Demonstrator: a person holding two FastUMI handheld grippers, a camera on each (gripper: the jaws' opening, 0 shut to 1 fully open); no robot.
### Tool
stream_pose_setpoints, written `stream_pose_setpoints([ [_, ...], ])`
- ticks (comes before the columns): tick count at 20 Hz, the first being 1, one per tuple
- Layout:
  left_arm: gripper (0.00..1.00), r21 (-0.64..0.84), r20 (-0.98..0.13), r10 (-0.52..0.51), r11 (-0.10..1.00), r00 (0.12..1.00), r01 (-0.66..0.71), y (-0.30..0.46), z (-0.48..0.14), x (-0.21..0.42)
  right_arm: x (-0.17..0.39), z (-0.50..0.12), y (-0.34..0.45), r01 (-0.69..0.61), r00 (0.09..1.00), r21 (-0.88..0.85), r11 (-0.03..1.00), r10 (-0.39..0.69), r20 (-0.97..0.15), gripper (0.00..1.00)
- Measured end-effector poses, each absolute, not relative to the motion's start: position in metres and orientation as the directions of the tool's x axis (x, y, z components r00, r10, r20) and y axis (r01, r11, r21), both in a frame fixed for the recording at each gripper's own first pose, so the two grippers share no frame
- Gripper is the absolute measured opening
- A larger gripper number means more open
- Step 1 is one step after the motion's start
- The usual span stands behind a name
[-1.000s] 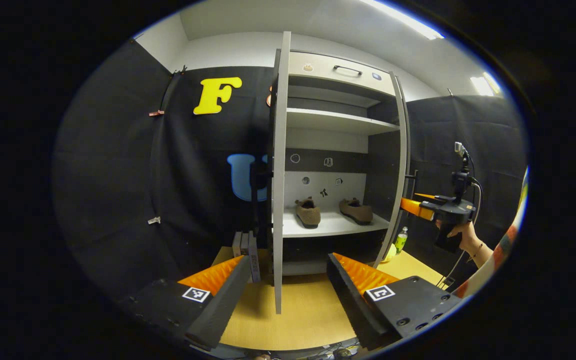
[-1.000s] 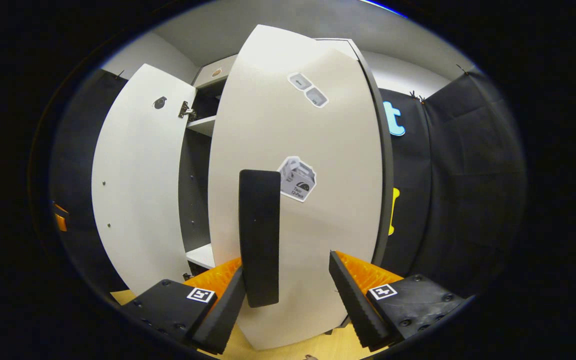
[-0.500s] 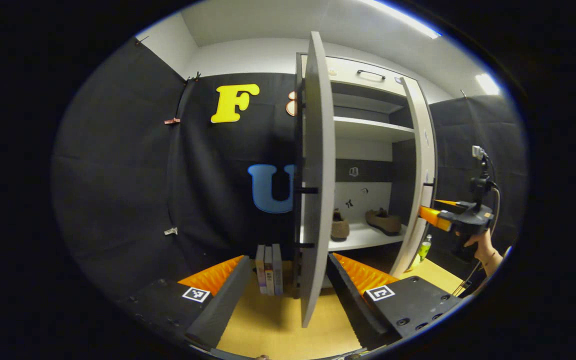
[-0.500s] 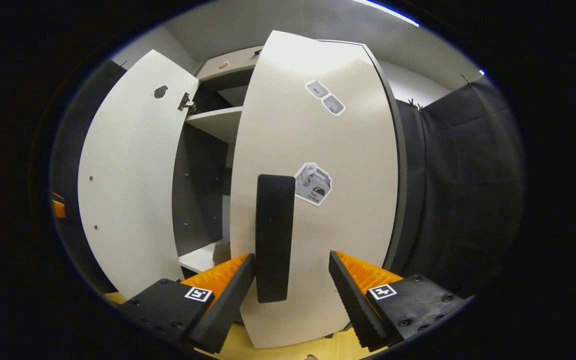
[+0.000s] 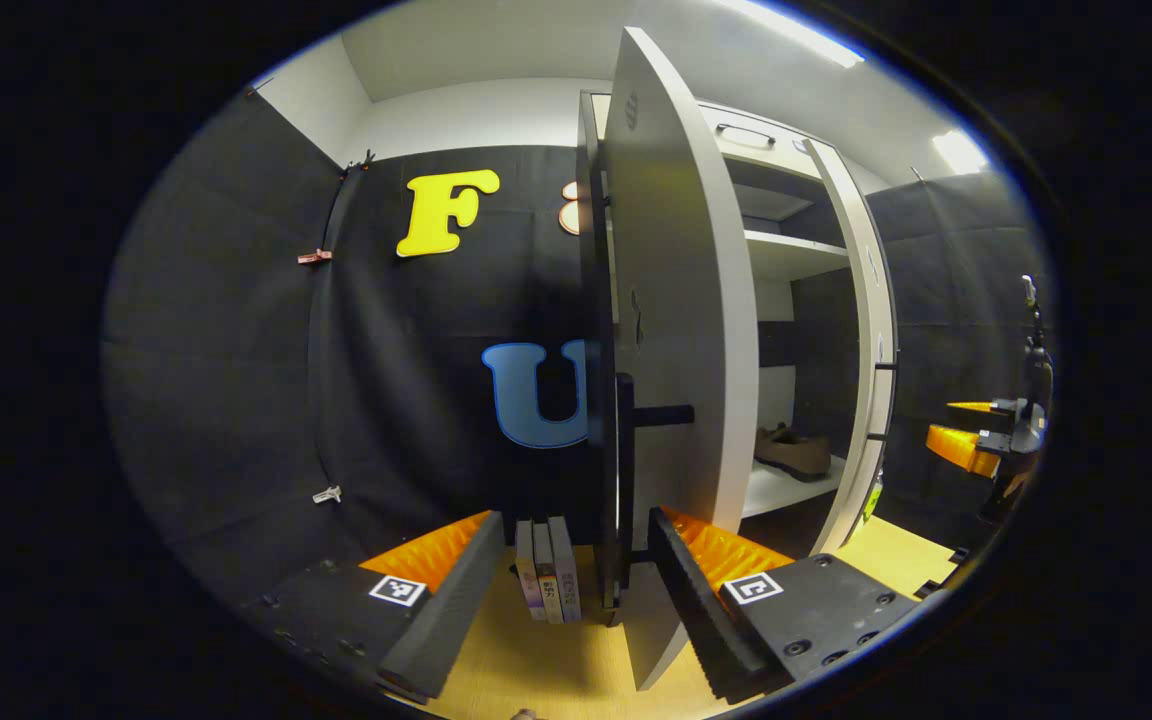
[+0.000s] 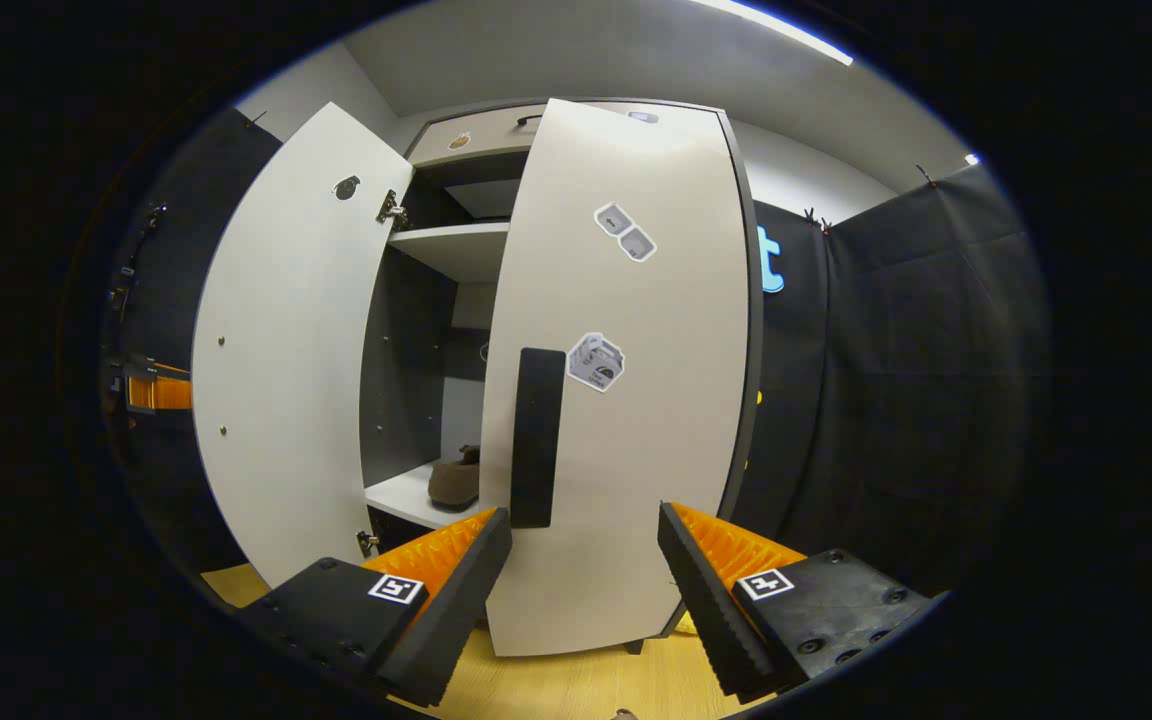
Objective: Grab one shoe with the right hand and put it into the shoe cabinet, grab the other shoe with the left hand and put it into the shoe cabinet; then close the right door with the right hand and the left door with the left hand.
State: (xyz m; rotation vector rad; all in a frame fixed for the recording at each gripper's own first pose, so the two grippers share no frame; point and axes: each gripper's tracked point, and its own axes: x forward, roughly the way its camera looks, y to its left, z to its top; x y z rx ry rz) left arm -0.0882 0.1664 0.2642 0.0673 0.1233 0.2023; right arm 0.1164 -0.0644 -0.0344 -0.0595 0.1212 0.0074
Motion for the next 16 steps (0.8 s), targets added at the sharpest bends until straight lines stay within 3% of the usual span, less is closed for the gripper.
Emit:
stream_pose_setpoints([
  [9, 0.93, 0.027, -0.124, 0.011, 1.0, 0.992, -0.008, 0.091, 0.256, -0.058, 0.112, -0.038, -0.071, -0.017, 0.991, -0.032, 0.999, 0.013, -0.134, 0.98],
  [16, 0.93, 0.027, -0.086, -0.033, 0.999, 0.996, 0.036, 0.034, 0.257, -0.001, 0.113, -0.041, -0.106, 0.032, 0.989, 0.02, 0.999, -0.028, -0.143, 0.98],
])
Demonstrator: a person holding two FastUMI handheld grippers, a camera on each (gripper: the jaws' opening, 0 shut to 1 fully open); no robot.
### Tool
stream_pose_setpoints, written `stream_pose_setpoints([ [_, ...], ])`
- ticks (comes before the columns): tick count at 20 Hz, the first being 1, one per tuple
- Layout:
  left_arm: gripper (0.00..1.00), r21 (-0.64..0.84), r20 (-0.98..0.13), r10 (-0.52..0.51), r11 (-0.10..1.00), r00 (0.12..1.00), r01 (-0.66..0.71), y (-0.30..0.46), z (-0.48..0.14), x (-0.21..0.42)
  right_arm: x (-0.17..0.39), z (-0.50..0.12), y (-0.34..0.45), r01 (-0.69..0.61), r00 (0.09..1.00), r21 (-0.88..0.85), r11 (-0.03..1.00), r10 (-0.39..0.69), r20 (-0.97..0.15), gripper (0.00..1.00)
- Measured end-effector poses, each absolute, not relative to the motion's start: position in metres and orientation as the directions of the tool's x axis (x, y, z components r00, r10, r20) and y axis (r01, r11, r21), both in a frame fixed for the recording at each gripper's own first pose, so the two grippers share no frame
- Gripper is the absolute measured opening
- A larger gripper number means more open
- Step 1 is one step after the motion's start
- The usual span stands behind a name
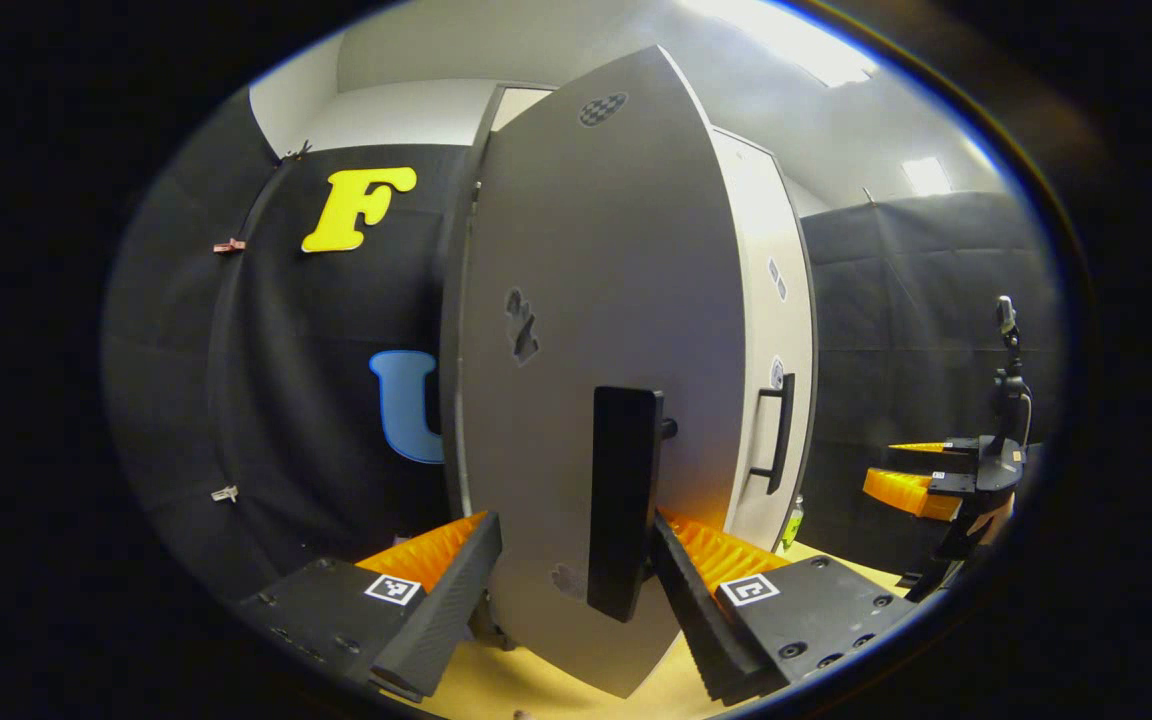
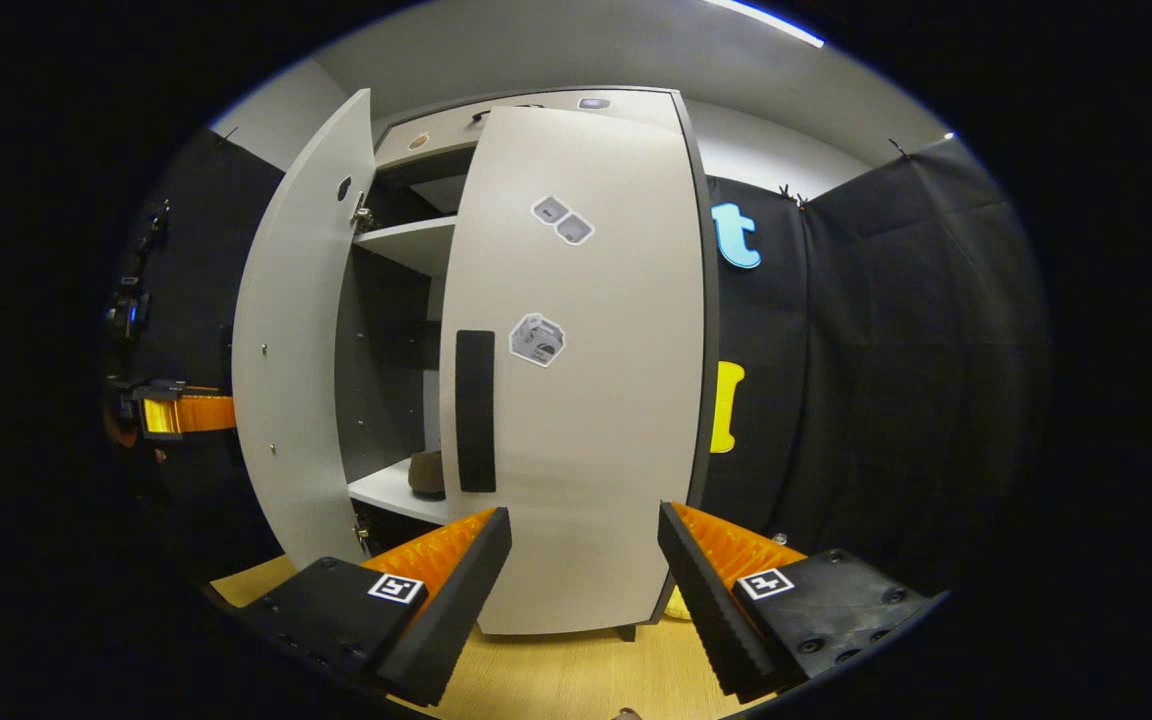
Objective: Grab one shoe with the right hand and put it into the shoe cabinet, grab the other shoe with the left hand and put it into the shoe cabinet; then close the right door with the right hand and the left door with the left hand.
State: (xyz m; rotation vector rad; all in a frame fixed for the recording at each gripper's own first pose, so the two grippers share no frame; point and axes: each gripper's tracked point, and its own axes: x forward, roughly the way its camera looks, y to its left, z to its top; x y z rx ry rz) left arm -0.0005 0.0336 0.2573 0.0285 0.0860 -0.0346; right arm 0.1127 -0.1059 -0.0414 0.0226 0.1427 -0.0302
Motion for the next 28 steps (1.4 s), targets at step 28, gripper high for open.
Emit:
stream_pose_setpoints([
  [28, 0.98, -0.033, -0.083, 0.07, 0.997, 0.994, -0.073, 0.021, 0.26, -0.087, 0.063, -0.032, -0.048, -0.109, 0.986, 0.001, 0.994, 0.108, -0.129, 0.98],
])
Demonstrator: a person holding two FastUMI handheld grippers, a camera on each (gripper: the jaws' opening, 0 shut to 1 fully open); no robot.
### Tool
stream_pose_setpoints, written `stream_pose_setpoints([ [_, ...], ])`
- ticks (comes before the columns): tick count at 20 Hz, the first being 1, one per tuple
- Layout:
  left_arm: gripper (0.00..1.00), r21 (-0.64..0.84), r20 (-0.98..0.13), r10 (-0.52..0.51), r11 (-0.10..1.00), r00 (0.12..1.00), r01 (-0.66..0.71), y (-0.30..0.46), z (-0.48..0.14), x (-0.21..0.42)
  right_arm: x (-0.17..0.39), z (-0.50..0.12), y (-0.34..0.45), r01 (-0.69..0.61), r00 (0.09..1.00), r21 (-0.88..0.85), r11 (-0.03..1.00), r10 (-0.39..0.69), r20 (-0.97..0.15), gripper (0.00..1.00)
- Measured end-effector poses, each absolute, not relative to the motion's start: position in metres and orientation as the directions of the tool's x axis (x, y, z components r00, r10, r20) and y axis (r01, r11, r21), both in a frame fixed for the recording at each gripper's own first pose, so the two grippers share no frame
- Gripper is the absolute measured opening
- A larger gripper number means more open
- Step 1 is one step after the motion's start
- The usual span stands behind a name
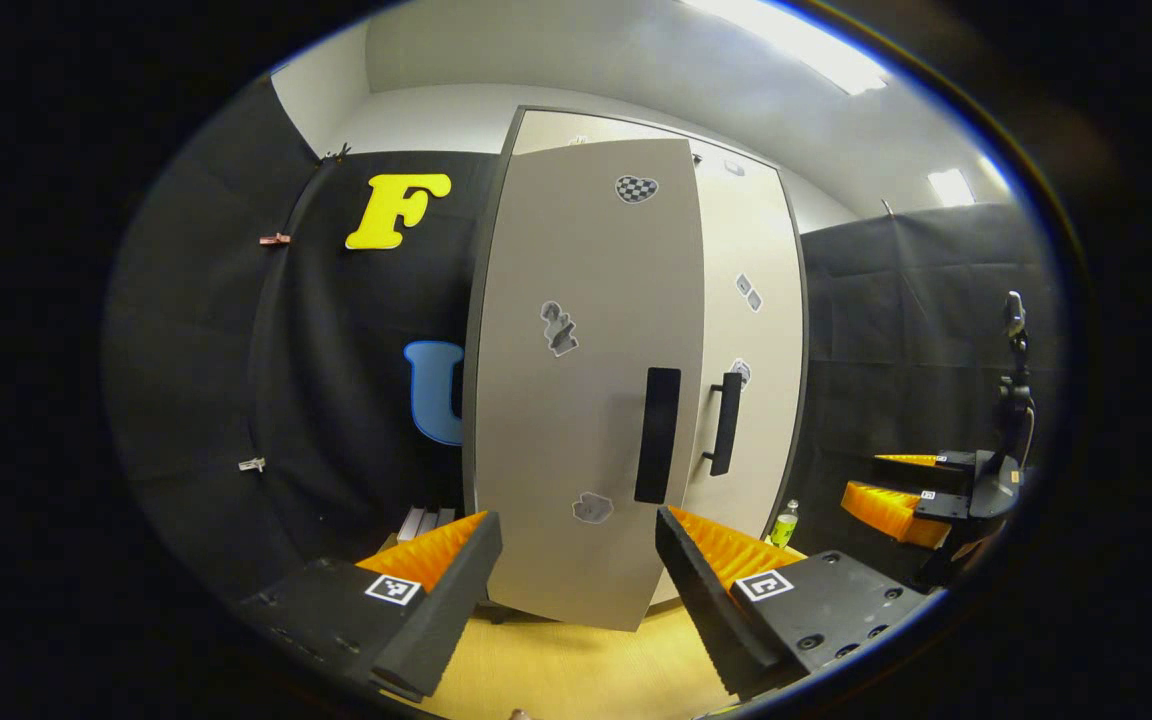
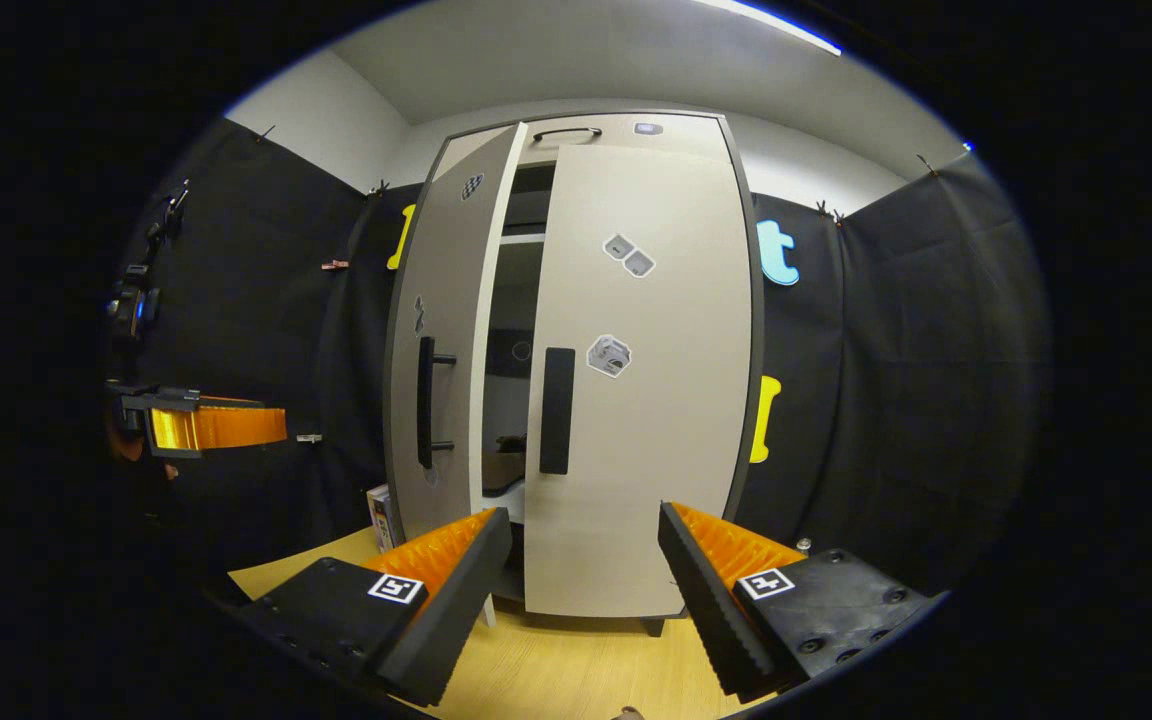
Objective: Grab one shoe with the right hand and put it into the shoe cabinet, grab the other shoe with the left hand and put it into the shoe cabinet; then close the right door with the right hand and the left door with the left hand.
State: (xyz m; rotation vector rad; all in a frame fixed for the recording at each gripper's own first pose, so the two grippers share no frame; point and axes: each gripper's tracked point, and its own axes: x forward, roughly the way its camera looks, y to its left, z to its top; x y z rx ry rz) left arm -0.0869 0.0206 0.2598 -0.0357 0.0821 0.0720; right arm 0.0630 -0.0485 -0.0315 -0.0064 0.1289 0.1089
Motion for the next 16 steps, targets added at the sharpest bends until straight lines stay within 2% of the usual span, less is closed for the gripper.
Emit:
stream_pose_setpoints([
  [16, 0.98, -0.012, -0.058, 0.038, 0.999, 0.998, -0.039, -0.003, 0.262, -0.056, 0.092, -0.032, -0.046, -0.138, 0.984, 0.029, 0.99, 0.14, -0.112, 0.98],
])
